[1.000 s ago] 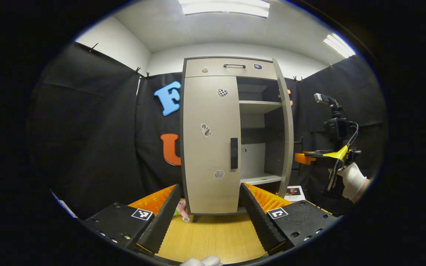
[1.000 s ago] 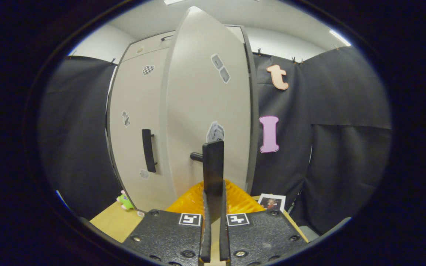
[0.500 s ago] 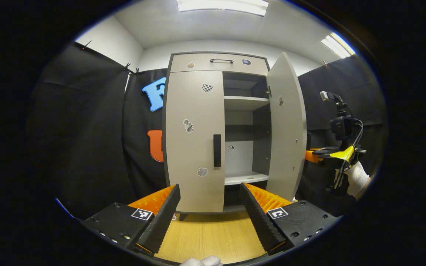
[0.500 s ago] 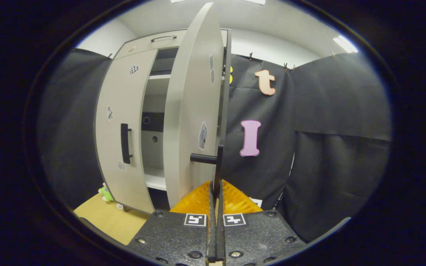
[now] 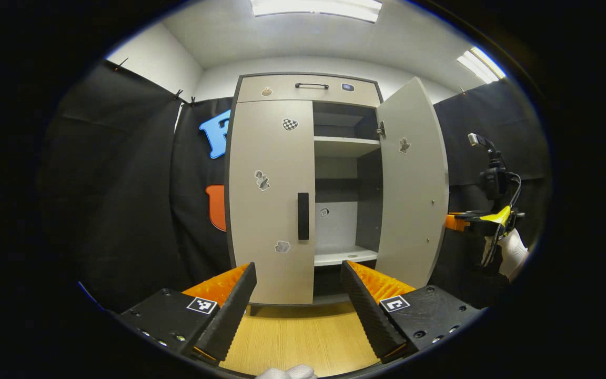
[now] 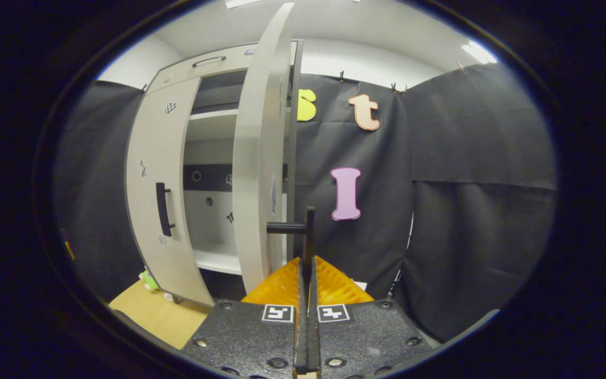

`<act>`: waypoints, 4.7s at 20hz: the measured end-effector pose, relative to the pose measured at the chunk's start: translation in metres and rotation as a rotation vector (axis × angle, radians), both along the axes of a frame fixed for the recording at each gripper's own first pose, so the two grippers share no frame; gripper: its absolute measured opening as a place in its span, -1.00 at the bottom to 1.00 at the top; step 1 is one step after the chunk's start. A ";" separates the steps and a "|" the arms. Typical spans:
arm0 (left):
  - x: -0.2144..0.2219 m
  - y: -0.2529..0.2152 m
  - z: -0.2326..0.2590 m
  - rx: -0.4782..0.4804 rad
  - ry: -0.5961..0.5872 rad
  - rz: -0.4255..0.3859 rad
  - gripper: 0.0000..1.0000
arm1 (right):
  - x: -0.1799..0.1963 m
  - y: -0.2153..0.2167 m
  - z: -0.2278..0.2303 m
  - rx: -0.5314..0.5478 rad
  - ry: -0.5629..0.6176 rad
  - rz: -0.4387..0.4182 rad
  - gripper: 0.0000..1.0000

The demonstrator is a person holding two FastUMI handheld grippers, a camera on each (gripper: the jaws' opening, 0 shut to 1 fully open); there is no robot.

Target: Open the right door of the double-door shoe cabinet with the right hand, and open the left door with the left hand.

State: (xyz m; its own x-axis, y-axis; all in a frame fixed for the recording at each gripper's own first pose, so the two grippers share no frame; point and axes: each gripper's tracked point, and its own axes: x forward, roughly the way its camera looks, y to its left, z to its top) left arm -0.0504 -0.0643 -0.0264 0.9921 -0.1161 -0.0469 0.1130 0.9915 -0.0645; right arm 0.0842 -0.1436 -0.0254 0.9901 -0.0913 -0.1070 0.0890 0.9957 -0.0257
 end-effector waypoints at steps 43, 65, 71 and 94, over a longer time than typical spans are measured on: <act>0.146 0.022 -0.008 0.028 -0.027 0.000 0.93 | -0.078 0.149 -0.031 0.024 0.036 0.107 0.99; 0.312 -0.041 -0.011 0.040 -0.046 -0.009 0.42 | -0.069 0.129 -0.032 0.039 0.067 0.063 0.99; 0.315 -0.037 -0.018 0.034 -0.008 0.018 -0.32 | -0.073 0.136 -0.024 0.053 0.053 0.080 0.99; 0.240 -0.007 -0.015 0.001 -0.018 -0.064 -0.90 | -0.111 0.157 -0.029 0.078 0.065 0.176 0.99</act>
